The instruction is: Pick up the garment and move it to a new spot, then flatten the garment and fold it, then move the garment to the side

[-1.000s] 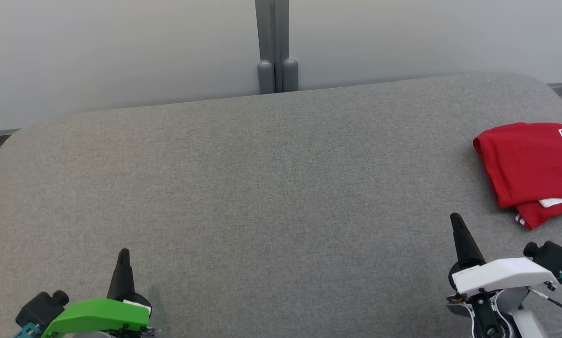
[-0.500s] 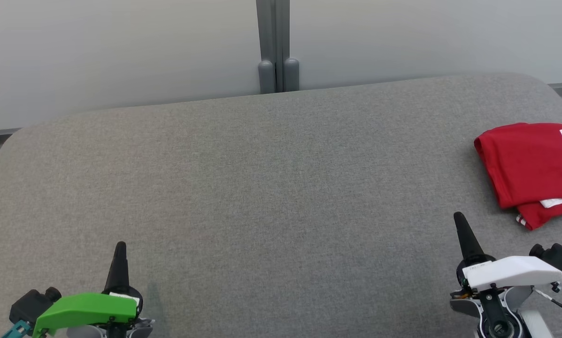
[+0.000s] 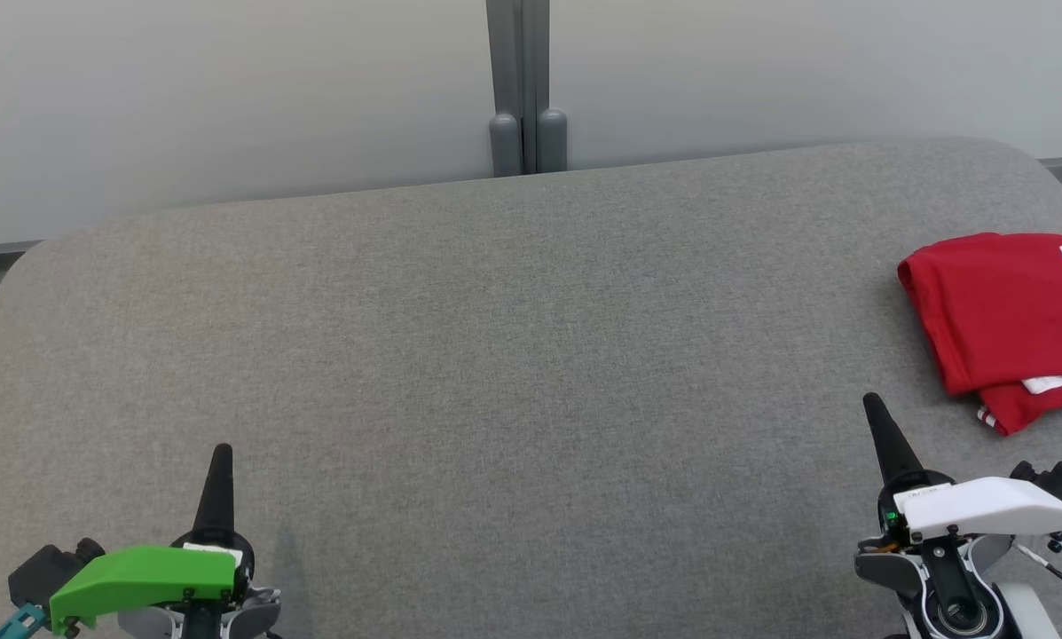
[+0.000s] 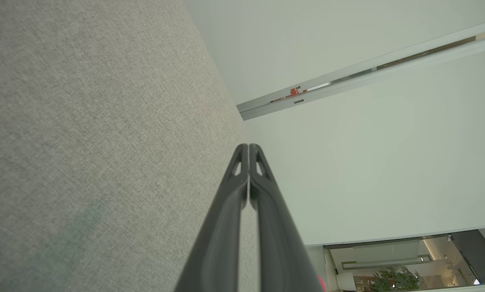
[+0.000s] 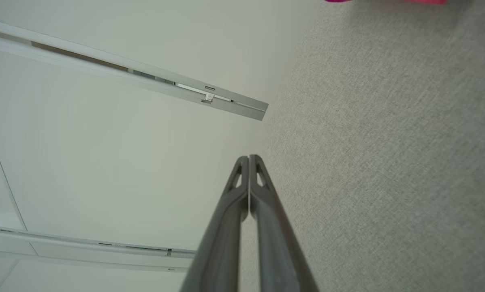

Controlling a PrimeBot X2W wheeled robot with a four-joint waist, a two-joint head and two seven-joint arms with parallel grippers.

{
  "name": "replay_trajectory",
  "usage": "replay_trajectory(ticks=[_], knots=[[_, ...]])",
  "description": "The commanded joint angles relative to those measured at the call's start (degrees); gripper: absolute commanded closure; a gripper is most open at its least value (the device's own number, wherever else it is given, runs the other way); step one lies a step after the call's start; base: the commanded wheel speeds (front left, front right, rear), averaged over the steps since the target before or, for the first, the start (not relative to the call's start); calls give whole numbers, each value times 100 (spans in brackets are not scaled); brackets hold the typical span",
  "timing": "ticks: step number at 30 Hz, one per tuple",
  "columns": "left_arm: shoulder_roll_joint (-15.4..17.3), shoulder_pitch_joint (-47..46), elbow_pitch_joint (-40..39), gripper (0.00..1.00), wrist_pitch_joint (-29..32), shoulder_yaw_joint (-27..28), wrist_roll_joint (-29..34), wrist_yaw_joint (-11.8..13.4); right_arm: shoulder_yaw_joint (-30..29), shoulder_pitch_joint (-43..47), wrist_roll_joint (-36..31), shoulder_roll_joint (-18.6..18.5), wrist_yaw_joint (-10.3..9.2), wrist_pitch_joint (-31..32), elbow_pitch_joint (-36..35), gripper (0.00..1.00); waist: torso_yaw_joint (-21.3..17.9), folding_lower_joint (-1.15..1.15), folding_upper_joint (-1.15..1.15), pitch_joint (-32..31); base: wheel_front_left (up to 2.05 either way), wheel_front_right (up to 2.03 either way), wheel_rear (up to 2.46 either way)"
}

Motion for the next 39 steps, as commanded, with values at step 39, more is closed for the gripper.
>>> replay_trajectory(ticks=[39], knots=[[38, -352, 35, 100, 498, 343, -1658, -287, -275, -166, 1784, -13, -1, 488, -70, 100, 40, 0, 0, 10, 0, 0, 0]])
